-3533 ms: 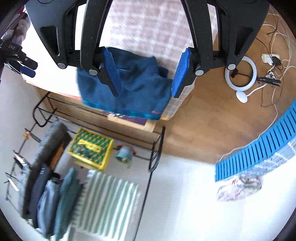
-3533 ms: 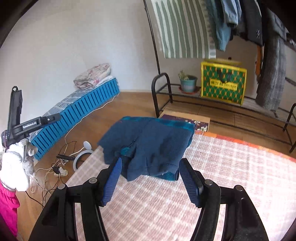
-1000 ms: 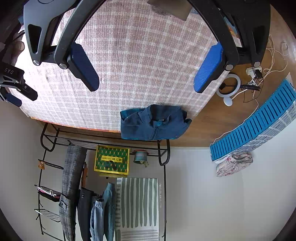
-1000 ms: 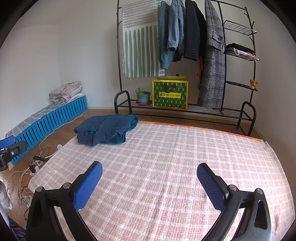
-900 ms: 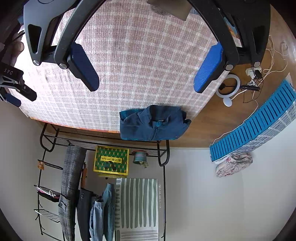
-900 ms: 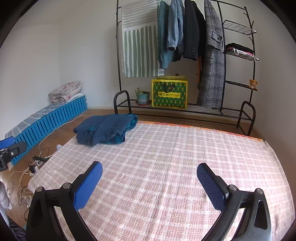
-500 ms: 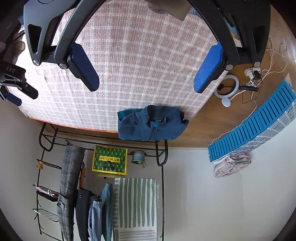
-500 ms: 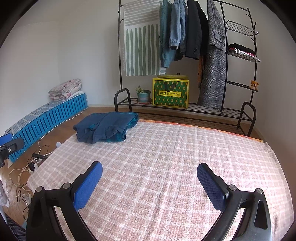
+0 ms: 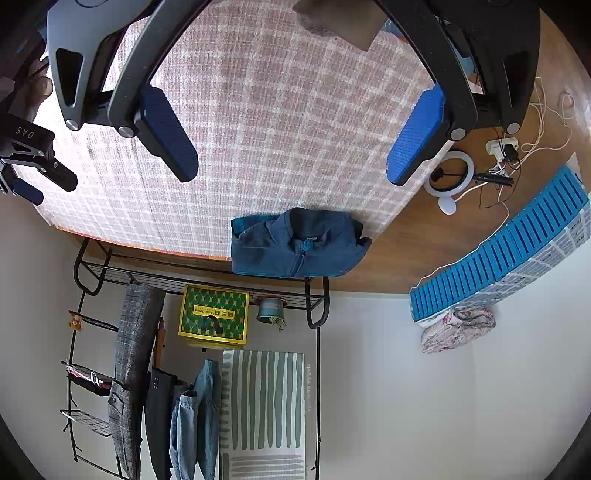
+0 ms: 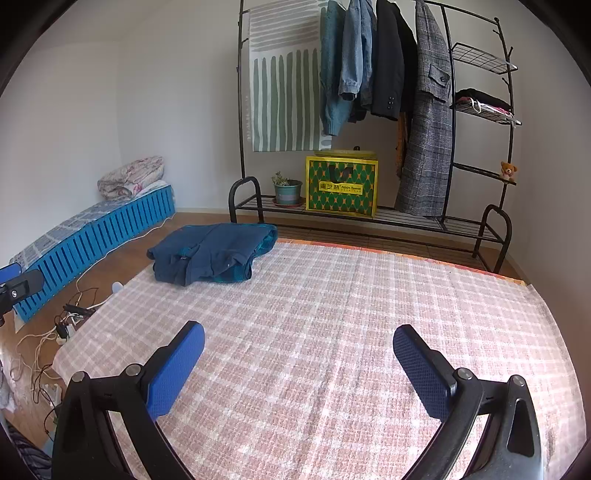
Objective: Fold large clothes
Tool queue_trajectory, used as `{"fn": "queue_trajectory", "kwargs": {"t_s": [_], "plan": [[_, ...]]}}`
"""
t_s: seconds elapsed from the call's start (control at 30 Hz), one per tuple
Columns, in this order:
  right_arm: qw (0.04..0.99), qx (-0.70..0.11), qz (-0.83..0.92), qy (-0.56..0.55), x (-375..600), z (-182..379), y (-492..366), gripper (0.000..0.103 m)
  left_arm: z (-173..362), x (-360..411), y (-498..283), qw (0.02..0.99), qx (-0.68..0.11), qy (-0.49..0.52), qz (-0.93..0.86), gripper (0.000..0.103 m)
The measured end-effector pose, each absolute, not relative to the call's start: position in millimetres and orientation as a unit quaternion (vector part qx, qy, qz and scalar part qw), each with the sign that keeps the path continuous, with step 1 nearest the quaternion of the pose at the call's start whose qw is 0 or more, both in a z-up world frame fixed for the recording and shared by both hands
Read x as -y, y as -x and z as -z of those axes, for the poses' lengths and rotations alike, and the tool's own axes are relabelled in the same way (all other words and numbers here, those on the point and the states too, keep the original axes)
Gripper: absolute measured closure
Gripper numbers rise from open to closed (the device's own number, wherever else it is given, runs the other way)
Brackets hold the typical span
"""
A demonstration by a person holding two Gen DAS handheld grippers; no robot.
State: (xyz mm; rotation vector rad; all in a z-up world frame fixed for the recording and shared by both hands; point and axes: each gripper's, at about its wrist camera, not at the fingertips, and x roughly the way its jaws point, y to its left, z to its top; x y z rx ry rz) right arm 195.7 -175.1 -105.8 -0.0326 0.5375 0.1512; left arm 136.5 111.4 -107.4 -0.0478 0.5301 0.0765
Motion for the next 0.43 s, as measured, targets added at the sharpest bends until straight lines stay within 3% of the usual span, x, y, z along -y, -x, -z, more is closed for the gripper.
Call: {"fn": "queue_trajectory", "kwargs": {"t_s": [0.43], "plan": [[0.961, -0.265, -0.077, 0.015, 177.8, 108.1, -195.4, 0.0, 105.6, -108.3, -128.3, 0.968, -0.241, 0.023, -0.064, 0.0]]}}
